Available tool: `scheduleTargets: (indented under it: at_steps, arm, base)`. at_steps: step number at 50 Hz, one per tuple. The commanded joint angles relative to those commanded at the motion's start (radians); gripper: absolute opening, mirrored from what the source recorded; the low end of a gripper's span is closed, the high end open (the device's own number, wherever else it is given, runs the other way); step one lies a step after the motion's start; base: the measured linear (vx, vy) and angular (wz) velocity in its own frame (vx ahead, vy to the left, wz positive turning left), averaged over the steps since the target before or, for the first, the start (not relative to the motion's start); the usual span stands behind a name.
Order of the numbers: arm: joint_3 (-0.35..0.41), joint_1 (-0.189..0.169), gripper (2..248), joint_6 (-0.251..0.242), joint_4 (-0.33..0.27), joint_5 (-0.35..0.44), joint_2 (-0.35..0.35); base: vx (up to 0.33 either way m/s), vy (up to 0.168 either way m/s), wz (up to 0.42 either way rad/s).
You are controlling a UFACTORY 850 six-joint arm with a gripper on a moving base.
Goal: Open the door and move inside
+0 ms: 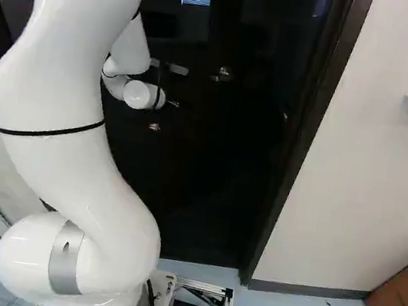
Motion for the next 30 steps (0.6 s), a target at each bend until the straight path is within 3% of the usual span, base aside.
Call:
scheduleTargets:
  at_steps: [30]
  arm:
    - [-0.052,0.04,247,0.0,0.0,0.0,-0.045]
  base:
    - [0.0,0.0,0.0]
